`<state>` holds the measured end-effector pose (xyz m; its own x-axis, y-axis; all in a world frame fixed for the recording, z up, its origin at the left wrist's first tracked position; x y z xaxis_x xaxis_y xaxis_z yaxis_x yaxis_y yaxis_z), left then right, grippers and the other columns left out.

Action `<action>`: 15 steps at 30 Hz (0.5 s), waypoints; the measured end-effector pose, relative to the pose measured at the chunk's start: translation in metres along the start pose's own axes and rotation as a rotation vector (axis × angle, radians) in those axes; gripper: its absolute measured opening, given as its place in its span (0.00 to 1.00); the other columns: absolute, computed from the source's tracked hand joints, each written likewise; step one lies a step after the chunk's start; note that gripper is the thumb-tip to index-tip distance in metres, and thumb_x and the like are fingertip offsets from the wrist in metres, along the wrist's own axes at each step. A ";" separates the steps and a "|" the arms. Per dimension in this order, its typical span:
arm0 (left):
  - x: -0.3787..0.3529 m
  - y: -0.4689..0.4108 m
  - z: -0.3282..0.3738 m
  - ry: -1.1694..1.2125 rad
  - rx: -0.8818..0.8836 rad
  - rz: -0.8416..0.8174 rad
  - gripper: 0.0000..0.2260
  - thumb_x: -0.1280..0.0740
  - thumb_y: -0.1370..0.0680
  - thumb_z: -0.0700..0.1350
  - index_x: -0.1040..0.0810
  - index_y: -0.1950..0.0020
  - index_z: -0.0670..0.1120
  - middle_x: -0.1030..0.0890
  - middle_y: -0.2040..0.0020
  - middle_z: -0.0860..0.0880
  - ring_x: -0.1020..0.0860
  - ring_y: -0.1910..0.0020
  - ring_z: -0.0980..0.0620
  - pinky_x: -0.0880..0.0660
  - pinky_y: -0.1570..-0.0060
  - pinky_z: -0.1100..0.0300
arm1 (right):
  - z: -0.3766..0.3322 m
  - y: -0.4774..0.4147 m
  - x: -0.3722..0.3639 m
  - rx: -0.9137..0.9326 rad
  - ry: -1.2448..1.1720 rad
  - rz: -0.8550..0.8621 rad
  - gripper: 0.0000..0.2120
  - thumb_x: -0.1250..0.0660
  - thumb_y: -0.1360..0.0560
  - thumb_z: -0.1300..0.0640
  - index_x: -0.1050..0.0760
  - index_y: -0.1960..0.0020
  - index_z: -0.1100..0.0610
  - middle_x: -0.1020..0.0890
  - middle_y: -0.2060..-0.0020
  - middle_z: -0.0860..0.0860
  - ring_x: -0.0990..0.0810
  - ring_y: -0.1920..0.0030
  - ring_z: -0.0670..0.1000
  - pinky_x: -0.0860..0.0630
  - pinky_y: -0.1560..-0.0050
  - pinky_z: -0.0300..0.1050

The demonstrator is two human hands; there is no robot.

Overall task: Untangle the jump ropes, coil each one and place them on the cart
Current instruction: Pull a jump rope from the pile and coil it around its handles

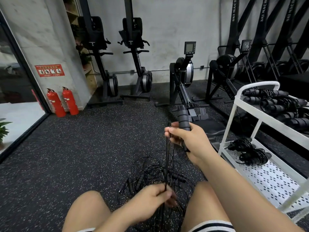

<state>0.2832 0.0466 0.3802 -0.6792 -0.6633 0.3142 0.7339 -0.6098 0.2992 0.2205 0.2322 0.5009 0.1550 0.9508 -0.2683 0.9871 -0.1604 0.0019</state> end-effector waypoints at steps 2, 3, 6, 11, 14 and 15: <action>0.000 -0.002 0.004 -0.035 -0.012 0.010 0.10 0.38 0.11 0.50 0.16 0.41 0.53 0.11 0.45 0.53 0.14 0.42 0.52 0.23 0.31 0.49 | 0.007 -0.006 0.005 -0.027 -0.012 0.009 0.16 0.24 0.22 0.67 0.23 0.36 0.65 0.11 0.49 0.61 0.11 0.47 0.60 0.17 0.47 0.52; 0.000 -0.001 0.008 -0.034 -0.024 0.018 0.11 0.38 0.11 0.49 0.16 0.40 0.50 0.11 0.45 0.52 0.13 0.42 0.50 0.22 0.35 0.53 | 0.012 -0.009 0.008 -0.043 -0.021 0.014 0.15 0.25 0.21 0.68 0.23 0.36 0.66 0.11 0.48 0.61 0.11 0.46 0.60 0.17 0.50 0.50; 0.004 0.000 0.022 -0.027 -0.089 0.039 0.12 0.40 0.10 0.46 0.18 0.39 0.44 0.11 0.45 0.49 0.13 0.43 0.47 0.22 0.44 0.55 | 0.033 -0.008 0.014 -0.094 -0.024 0.007 0.14 0.28 0.19 0.69 0.24 0.35 0.67 0.11 0.47 0.62 0.11 0.43 0.63 0.15 0.53 0.49; 0.021 0.001 0.043 0.069 -0.156 0.111 0.13 0.42 0.10 0.45 0.19 0.39 0.42 0.11 0.47 0.46 0.13 0.45 0.44 0.20 0.45 0.55 | 0.070 0.012 0.020 -0.147 0.048 -0.008 0.15 0.24 0.23 0.67 0.21 0.38 0.66 0.11 0.51 0.61 0.11 0.51 0.58 0.15 0.51 0.50; 0.032 0.001 0.056 0.142 -0.192 0.172 0.14 0.42 0.10 0.45 0.19 0.39 0.39 0.11 0.48 0.43 0.13 0.45 0.42 0.20 0.44 0.52 | 0.097 0.030 0.022 -0.171 0.100 0.013 0.08 0.24 0.24 0.64 0.16 0.45 0.61 0.11 0.55 0.58 0.13 0.57 0.54 0.18 0.57 0.48; 0.035 -0.001 0.059 0.165 -0.204 0.187 0.14 0.41 0.10 0.45 0.19 0.39 0.39 0.11 0.48 0.42 0.13 0.45 0.42 0.19 0.44 0.51 | 0.105 0.036 0.022 -0.172 0.102 0.015 0.06 0.23 0.25 0.62 0.15 0.48 0.58 0.12 0.57 0.58 0.15 0.59 0.54 0.19 0.59 0.48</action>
<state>0.2585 0.0490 0.4441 -0.5343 -0.8232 0.1918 0.8435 -0.5339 0.0583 0.2553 0.2195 0.3934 0.1641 0.9721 -0.1676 0.9759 -0.1351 0.1716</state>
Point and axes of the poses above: each hand's wrist, its own y-axis away from the middle knuckle, its own x-axis out of the back of the hand, z = x × y, the point moved 3 cm from there along -y, towards the middle knuckle
